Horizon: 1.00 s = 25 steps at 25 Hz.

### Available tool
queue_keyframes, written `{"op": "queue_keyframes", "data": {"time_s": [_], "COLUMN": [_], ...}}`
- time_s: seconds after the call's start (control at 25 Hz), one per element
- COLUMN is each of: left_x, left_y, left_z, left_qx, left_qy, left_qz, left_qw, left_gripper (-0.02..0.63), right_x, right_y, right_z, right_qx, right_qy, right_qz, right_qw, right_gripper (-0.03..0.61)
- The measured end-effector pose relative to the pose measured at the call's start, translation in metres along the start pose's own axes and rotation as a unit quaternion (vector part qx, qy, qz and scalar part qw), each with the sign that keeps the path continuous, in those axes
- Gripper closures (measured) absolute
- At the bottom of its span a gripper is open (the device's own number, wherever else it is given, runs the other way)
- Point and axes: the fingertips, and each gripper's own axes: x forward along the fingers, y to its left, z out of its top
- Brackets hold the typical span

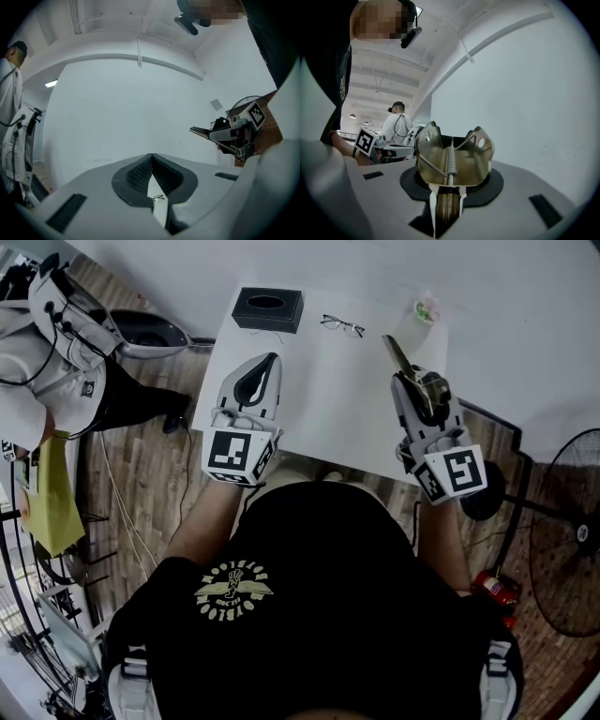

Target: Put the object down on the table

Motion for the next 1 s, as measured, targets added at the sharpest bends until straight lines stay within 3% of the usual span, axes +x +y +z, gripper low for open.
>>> {"op": "queue_keyframes", "data": {"time_s": [0.48,1.0], "left_x": [0.02,0.033], "left_y": [0.0,0.019], "left_z": [-0.012,-0.025], "left_qx": [-0.008,-0.017], "left_qy": [0.003,0.01], "left_qz": [-0.023,-0.027], "left_qw": [0.9997,0.9995], "left_gripper": [0.606,0.606], "right_x": [0.023,0.043], "right_y": [0.005,-0.004], "right_z": [-0.019,-0.083], "right_qx": [0.034,0.044], "right_qy": [0.016,0.078], "right_qz": [0.01,-0.004], "right_qw": [0.999,0.996], "right_gripper": [0.479,0.479]}}
